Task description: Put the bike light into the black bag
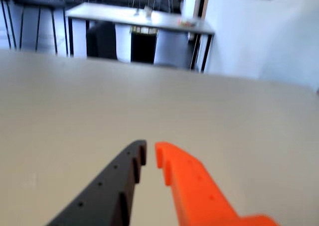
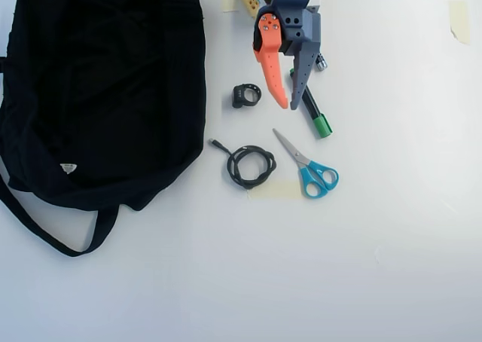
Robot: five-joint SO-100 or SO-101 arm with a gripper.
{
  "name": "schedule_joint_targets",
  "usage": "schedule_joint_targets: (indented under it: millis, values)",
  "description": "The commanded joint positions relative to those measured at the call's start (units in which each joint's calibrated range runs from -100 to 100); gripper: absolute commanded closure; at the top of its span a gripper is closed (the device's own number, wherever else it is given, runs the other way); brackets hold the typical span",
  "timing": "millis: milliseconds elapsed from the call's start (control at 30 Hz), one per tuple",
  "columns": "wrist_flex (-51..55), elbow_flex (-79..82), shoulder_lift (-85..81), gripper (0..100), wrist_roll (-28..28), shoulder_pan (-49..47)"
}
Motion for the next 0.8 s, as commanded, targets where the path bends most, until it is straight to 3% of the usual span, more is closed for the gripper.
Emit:
schedule_joint_targets:
  millis: [0, 100, 367, 767]
  values:
    - [-0.39, -0.46, -1.18, 98, 0.41, 0.80]
    - [5.90, -1.63, -1.18, 98, 0.36, 2.15]
    - [38.97, -16.00, -0.11, 98, 0.36, 3.72]
    - [64.38, -18.70, -0.02, 98, 0.04, 4.99]
